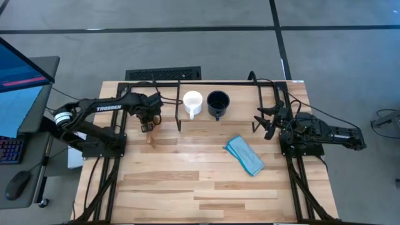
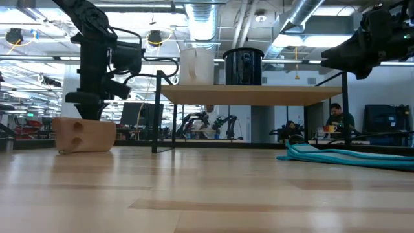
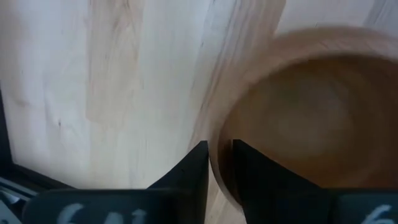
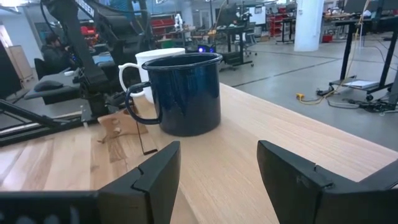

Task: Stack small to large cups/mugs on shelf
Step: Put the brown wooden mug on the shelf

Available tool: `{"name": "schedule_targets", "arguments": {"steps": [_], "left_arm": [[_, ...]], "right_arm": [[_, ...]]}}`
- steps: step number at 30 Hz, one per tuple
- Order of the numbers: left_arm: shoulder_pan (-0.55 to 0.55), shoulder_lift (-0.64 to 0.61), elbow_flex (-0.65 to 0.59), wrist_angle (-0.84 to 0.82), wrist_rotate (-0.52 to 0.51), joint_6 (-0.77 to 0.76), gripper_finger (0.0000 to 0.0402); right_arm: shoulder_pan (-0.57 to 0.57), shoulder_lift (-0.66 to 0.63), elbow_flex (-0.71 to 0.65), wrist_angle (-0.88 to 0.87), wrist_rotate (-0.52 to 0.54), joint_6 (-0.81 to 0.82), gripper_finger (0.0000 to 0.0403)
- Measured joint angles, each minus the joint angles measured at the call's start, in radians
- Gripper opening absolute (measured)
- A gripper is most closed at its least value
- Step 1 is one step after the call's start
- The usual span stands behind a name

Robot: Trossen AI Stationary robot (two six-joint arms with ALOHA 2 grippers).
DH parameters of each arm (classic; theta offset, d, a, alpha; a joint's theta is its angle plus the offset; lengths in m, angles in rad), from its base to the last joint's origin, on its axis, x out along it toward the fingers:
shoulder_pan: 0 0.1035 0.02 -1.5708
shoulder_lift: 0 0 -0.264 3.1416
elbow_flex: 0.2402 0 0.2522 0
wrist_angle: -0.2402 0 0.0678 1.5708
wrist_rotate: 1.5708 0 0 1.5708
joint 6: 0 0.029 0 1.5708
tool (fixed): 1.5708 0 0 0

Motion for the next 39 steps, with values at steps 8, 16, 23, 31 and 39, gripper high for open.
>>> {"name": "schedule_targets", "arguments": {"steps": [8,16,23,31,39], "left_arm": [[0.000,-0.002,0.003,-0.011,0.077,-0.008,0.0014],[-0.020,-0.001,0.002,-0.019,0.228,-0.122,0.0008],[-0.130,0.003,-0.003,0.003,0.400,-0.250,0.0007],[-0.298,0.000,0.000,0.034,0.311,-0.384,0.0007],[-0.339,0.000,0.000,0.029,0.283,-0.478,0.0007]], "right_arm": [[0.000,0.000,0.000,0.003,0.000,0.000,0.0235],[0.000,0.000,0.000,0.005,0.000,0.001,0.0235],[0.000,0.000,0.000,0.005,0.000,0.001,0.0235],[0.000,0.000,0.000,0.005,0.000,0.001,0.0235],[0.000,0.000,0.000,0.004,0.000,0.002,0.0235]]}}
